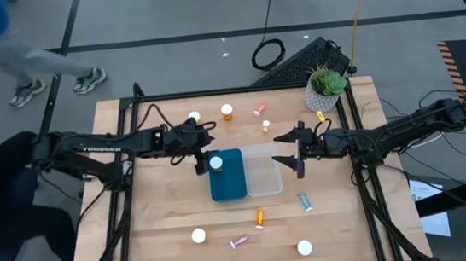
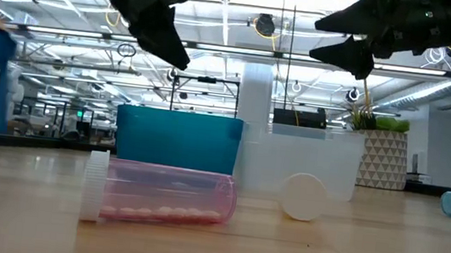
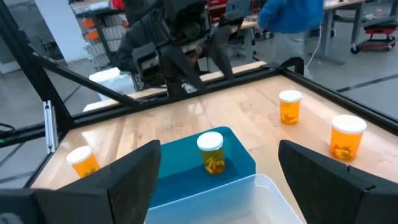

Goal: Pick and place medicine bottles into bin by pill shape (circle, oval)
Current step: Put the large orange pill bottle into the blue transparent bin

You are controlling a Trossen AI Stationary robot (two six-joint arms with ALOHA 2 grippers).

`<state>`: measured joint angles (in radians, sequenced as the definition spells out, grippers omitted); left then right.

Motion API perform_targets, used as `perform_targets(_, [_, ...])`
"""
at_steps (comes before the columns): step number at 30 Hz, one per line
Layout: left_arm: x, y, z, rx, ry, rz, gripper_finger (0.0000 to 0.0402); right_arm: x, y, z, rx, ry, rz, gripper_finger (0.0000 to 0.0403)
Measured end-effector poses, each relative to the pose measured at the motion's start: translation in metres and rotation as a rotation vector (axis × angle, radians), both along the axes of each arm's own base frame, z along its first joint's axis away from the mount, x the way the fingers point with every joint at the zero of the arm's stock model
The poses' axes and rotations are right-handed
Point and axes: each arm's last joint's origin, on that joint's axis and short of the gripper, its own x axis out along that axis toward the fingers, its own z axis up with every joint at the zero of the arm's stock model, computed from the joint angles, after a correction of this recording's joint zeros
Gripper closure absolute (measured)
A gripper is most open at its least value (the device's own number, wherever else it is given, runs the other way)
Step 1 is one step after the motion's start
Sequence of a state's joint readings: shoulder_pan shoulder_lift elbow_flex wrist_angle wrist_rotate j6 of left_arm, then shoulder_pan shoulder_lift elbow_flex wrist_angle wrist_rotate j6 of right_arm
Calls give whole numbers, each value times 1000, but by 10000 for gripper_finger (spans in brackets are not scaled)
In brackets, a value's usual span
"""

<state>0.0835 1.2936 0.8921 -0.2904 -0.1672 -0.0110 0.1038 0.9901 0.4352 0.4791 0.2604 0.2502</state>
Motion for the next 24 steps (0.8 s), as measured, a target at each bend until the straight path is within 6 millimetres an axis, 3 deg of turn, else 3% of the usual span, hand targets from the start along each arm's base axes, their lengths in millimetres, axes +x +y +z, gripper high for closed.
perform_targets(16, [-5, 33, 1, 28, 5, 78, 192, 5, 0, 1, 62, 45, -46, 85])
perform_targets(24, [-7, 36, -1, 32, 26, 84, 192, 43, -23, 7, -55, 150, -146, 85])
